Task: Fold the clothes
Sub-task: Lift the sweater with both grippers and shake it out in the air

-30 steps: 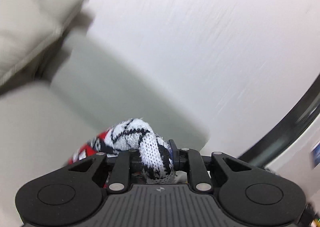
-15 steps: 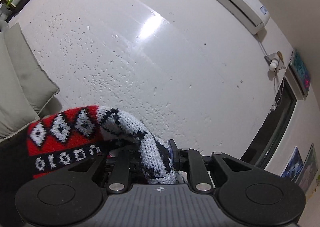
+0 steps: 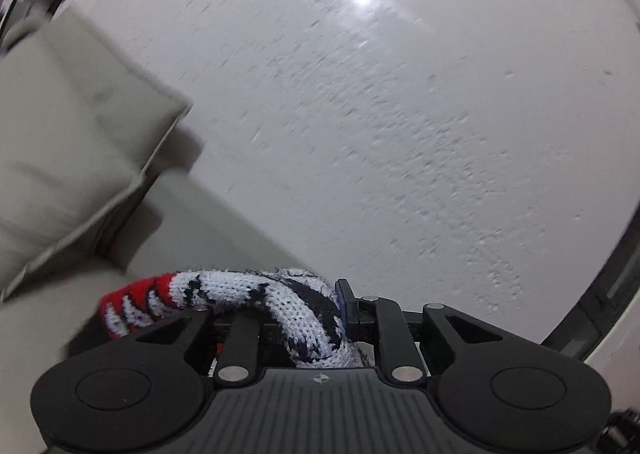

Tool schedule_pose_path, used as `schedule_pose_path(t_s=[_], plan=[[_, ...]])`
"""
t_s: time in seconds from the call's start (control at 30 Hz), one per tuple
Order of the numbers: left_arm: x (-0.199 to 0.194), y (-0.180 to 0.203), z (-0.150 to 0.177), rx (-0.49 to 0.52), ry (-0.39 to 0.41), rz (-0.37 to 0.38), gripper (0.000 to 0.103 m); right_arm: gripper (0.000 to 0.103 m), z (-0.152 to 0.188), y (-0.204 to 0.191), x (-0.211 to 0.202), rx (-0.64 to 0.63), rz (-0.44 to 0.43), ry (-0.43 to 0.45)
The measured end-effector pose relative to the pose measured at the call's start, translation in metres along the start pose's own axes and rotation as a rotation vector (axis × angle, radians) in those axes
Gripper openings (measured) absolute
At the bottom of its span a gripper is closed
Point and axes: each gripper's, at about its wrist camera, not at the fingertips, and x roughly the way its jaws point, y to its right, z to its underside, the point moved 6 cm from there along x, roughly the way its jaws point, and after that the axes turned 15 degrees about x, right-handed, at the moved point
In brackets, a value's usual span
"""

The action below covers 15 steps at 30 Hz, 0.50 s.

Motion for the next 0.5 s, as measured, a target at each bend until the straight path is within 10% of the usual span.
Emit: schedule_pose_path(t_s=[0.13,0.5], plan=[[-0.008,-0.002,0.016,0.088,0.058,-0.007,0.016,0.012,0.014,0.012,-0.011,-0.100,0.002,0.070],[0.082,-0.091,0.335,0.111,-0.523,-0.230,0.017,0.012,0.195,0.286,0.054,0.030,0.494,-0.295]])
